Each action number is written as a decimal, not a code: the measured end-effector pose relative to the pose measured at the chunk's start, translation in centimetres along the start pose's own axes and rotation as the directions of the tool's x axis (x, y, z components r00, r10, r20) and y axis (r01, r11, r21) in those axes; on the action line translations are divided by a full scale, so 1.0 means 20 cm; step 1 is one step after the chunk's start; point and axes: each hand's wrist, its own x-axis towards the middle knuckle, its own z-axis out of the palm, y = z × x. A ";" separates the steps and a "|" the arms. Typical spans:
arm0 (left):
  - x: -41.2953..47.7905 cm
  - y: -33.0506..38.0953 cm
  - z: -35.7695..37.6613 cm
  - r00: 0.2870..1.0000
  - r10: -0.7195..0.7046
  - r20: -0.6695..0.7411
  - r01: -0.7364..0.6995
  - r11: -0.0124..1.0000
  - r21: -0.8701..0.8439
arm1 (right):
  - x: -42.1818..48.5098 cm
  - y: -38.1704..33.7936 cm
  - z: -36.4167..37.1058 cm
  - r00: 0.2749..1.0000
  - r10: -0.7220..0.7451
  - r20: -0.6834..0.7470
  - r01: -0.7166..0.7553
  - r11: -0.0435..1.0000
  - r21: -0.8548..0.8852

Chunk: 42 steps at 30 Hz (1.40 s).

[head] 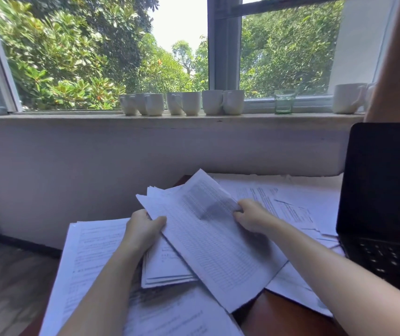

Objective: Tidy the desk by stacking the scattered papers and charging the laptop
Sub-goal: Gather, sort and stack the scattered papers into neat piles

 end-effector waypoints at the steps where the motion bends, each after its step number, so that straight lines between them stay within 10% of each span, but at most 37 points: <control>1: -0.01 0.01 0.00 1.000 0.018 0.009 -0.018 1.000 0.011 | 0.00 -0.01 0.01 1.000 0.015 -0.003 -0.015 1.000 0.013; 7: -0.04 0.01 -0.01 0.994 0.113 -0.010 -0.113 0.993 -0.023 | -0.01 0.01 0.03 0.993 0.090 -0.079 -0.096 0.993 -0.073; 14: -0.03 0.05 -0.01 0.967 0.189 -0.170 -0.217 0.962 -0.168 | -0.05 0.10 -0.05 0.977 0.173 0.124 -0.208 0.891 0.403; 31: 0.04 0.03 -0.07 0.965 -0.049 -0.259 -0.105 0.830 -0.548 | -0.14 0.05 -0.10 0.990 -0.001 0.144 -0.087 0.794 0.602; 42: -0.03 0.04 -0.03 0.996 -0.007 -0.087 -0.021 0.948 -0.319 | -0.05 0.15 -0.11 0.890 0.198 -0.410 0.105 0.787 0.608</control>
